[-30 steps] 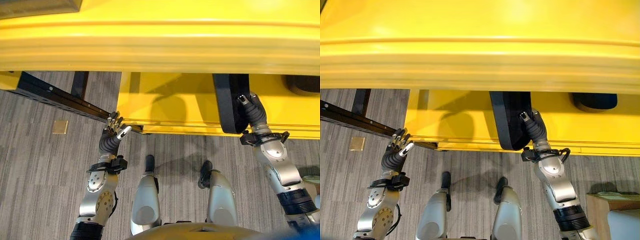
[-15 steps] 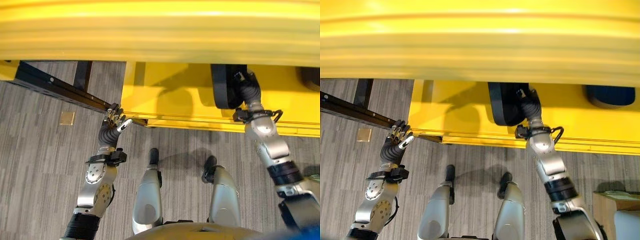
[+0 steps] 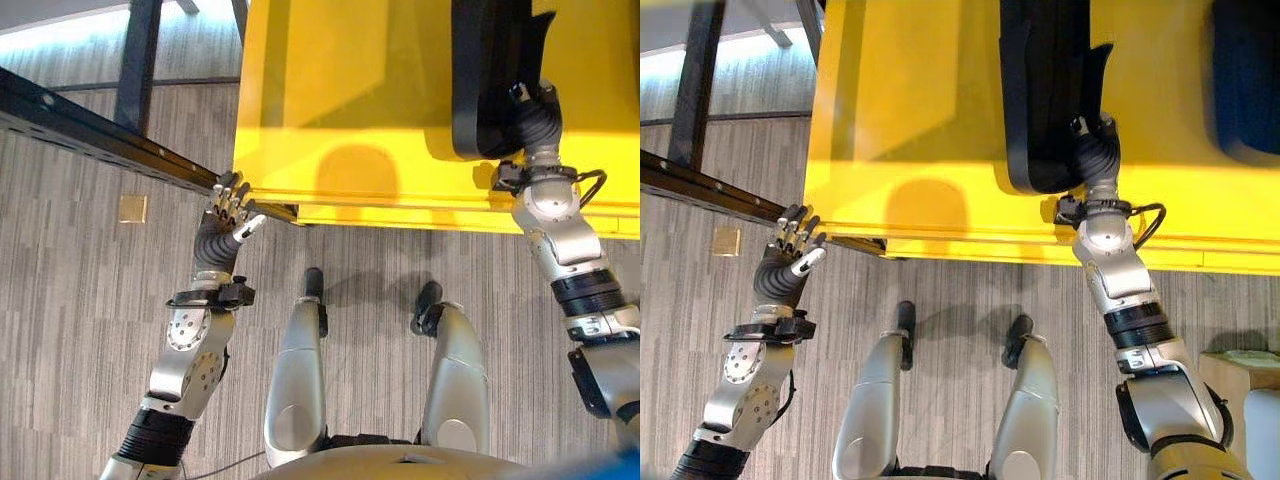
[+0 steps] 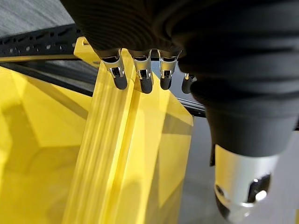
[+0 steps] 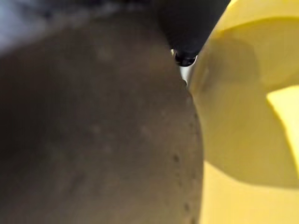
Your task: Move parts from the plastic box to the shelf.
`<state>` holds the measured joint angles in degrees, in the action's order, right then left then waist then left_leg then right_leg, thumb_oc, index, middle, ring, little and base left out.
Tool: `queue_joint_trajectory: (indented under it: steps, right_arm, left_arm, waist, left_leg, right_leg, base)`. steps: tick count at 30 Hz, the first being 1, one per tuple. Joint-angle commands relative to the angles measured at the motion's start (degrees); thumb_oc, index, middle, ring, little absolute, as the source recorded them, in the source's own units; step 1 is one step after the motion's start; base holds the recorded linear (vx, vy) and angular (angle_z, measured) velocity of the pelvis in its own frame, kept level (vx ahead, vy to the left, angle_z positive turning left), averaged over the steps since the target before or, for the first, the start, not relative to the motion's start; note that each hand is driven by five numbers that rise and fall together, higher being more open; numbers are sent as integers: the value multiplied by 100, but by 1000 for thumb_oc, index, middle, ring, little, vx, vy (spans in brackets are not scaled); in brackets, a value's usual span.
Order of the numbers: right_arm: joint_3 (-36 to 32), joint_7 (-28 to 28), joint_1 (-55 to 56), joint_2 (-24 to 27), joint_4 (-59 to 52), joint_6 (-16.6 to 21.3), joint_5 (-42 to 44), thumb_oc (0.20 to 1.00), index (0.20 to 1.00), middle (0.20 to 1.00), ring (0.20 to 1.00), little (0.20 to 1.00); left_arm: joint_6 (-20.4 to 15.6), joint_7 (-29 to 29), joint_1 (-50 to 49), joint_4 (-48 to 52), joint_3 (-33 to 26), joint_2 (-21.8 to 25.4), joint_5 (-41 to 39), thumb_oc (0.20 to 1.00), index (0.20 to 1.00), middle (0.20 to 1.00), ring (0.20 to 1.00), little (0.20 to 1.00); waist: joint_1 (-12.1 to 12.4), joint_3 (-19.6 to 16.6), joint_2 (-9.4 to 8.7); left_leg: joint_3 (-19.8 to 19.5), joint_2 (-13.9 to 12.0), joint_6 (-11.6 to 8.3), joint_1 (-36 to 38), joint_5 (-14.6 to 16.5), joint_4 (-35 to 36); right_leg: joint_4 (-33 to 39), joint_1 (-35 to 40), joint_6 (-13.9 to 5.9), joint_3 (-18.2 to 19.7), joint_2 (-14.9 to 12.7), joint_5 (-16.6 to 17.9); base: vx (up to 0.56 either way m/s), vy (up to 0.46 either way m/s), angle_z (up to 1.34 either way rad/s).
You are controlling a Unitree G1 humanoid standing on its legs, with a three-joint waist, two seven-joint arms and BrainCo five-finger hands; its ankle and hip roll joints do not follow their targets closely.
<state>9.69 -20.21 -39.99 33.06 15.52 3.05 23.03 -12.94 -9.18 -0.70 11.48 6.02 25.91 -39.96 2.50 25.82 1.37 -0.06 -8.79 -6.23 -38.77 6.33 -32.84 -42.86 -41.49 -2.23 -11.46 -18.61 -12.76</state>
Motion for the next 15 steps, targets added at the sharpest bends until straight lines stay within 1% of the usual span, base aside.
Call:
queue_joint_trajectory:
  steps: [1, 5, 10, 15]
  right_arm:
    - [-15, -44, -335, 41, -314, 437, 167, 200, 200, 200, 200, 200]
    - [-51, -75, -413, 77, -172, 501, 237, 200, 200, 200, 200, 200]
    - [-1, -76, -544, 111, -35, 530, 305, 200, 200, 200, 200, 200]
    - [98, -121, -783, 143, 143, 551, 326, 200, 200, 200, 200, 200]
  left_arm:
    - [-265, 225, 462, 795, 296, 140, -66, 1000, 1000, 1000, 1000, 1000]
    - [-435, 243, 755, 1137, 276, 178, -158, 1000, 1000, 1000, 1000, 1000]
    - [-529, 275, 1078, 1314, 404, 135, -443, 1000, 1000, 1000, 1000, 1000]
    - [-628, 212, 1406, 1424, 513, 113, -475, 1000, 1000, 1000, 1000, 1000]
  waist:
    - [-190, -367, -105]
    - [-225, -458, -111]
    - [-255, -529, -112]
    - [-257, -565, -127]
  left_leg:
    - [-235, -299, -84, 172, 791, -319]
    - [-244, -287, -62, -107, 871, -531]
    - [-259, -286, -58, -302, 901, -645]
    - [-276, -290, -55, -424, 937, -743]
  right_leg:
    - [642, 231, -716, 413, -503, 636]
    - [489, -72, -688, 514, -493, 596]
    - [364, -290, -662, 587, -465, 532]
    - [263, -430, -651, 636, -448, 482]
  base:
    - [-40, 8, 0]
    - [-8, 4, 0]
    - [-3, 3, -1]
    - [3, -2, -2]
